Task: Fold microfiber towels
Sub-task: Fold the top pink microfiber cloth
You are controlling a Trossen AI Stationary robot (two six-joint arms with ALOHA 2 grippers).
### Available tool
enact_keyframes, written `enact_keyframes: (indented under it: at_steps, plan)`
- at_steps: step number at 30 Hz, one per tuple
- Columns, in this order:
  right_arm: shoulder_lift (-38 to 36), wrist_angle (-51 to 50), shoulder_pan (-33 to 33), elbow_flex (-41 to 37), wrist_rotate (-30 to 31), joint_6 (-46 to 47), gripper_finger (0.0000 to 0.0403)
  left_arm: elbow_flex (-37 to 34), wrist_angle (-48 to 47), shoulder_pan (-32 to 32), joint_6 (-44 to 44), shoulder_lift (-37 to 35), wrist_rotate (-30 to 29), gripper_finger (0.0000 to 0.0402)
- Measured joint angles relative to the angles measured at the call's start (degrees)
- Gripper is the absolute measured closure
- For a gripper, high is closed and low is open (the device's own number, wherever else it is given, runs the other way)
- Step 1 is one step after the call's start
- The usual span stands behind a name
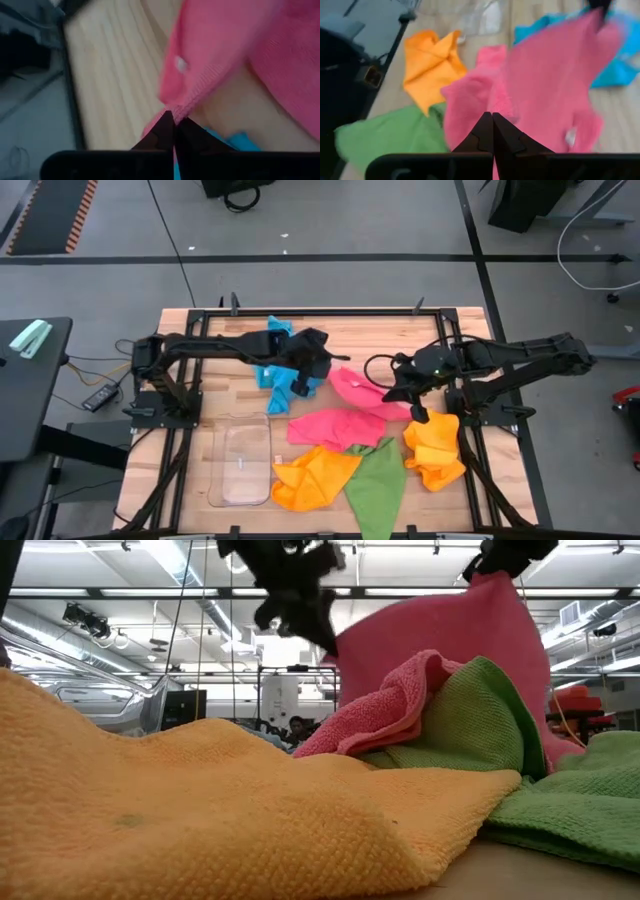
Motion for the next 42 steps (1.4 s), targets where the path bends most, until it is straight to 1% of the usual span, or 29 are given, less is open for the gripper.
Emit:
enact_keyframes:
  at_steps: [2,5,8,11,15,17,20,22,26,30,33,37,42]
  plan:
    - [2.15,-2.26,-1.00,1.25,-0.74,0.99,0.0400,1.12,-2.96,0.32,3.56,-0.73,0.55,0.0381]
    - [5.33,-5.48,-2.41,3.16,-1.85,2.10,0.0400,3.20,-5.45,1.08,5.06,-0.80,1.63,0.0385]
    - [8.06,-6.80,-2.84,4.51,-4.25,3.45,0.0400,4.86,-7.48,1.52,3.84,-0.84,1.57,0.0394]
    - [10.52,-6.66,-2.81,5.42,-7.36,4.13,0.0400,5.86,-10.77,1.55,2.47,-0.85,2.49,0.0388]
    - [13.27,-8.03,-2.81,5.73,-9.25,4.71,0.0400,5.91,-13.59,1.46,1.28,-0.71,5.55,0.0375]
    - [14.41,-7.71,-2.81,5.73,-10.15,5.44,0.0400,5.49,-14.39,1.47,-0.02,-0.59,8.12,0.0380]
    - [15.81,-6.28,-2.74,5.73,-13.76,6.86,0.0400,5.31,-16.08,1.41,-0.88,-0.57,12.66,0.0392]
    - [16.45,-5.69,-2.21,5.73,-15.24,8.04,0.0400,5.31,-16.54,1.08,-2.18,-0.57,14.12,0.0394]
    - [17.90,-5.90,-0.37,5.73,-15.89,9.67,0.0400,5.29,-16.64,0.07,-3.54,-0.57,15.21,0.0379]
    - [18.37,-5.76,1.23,5.73,-18.66,11.27,0.0400,5.27,-16.46,-0.69,-2.69,-0.57,15.29,0.0371]
    - [18.30,-6.43,2.14,5.73,-17.83,13.92,0.0400,5.27,-15.11,-0.76,-2.53,0.10,15.30,0.0382]
    - [18.52,-7.51,3.16,5.14,-15.09,16.71,0.0400,5.25,-12.93,-0.68,-3.29,2.37,15.27,0.0392]
    - [18.86,-9.96,3.29,2.88,-12.62,20.16,0.0400,5.25,-8.47,-0.68,-3.52,5.67,15.15,0.0379]
